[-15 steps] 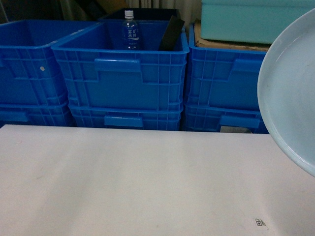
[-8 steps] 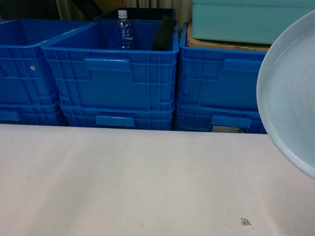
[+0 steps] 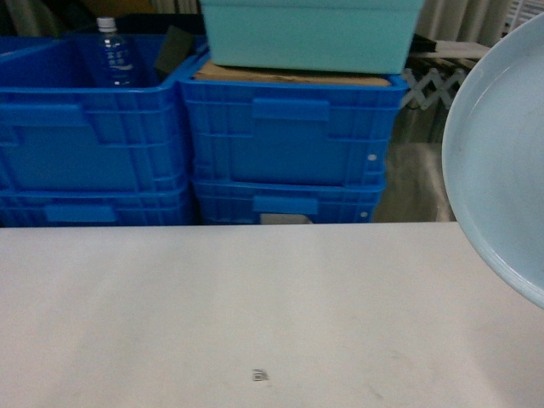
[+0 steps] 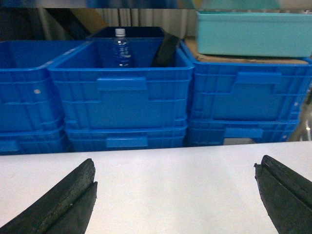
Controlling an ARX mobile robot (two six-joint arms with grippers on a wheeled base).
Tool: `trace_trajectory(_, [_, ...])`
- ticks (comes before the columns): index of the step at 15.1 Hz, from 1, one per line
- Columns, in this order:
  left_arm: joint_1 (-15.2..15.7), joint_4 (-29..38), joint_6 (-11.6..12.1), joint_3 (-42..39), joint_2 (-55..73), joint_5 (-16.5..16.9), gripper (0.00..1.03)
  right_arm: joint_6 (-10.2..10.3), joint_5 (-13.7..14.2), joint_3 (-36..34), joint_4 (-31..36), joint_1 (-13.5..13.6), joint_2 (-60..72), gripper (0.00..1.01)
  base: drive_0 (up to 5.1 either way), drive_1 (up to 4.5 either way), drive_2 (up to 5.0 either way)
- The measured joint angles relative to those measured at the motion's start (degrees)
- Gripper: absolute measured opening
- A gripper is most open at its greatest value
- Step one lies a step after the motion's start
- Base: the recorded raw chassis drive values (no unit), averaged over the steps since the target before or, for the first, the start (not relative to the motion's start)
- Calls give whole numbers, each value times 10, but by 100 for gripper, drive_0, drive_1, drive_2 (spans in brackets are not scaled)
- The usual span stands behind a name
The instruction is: Place blue tray on left shelf second layer neatly
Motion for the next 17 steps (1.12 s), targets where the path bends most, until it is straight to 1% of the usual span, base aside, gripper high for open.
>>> trace_trajectory(17, [0, 2, 0, 0, 0, 2, 98, 4, 2, -1, 0, 0, 1, 2, 481, -264, -264])
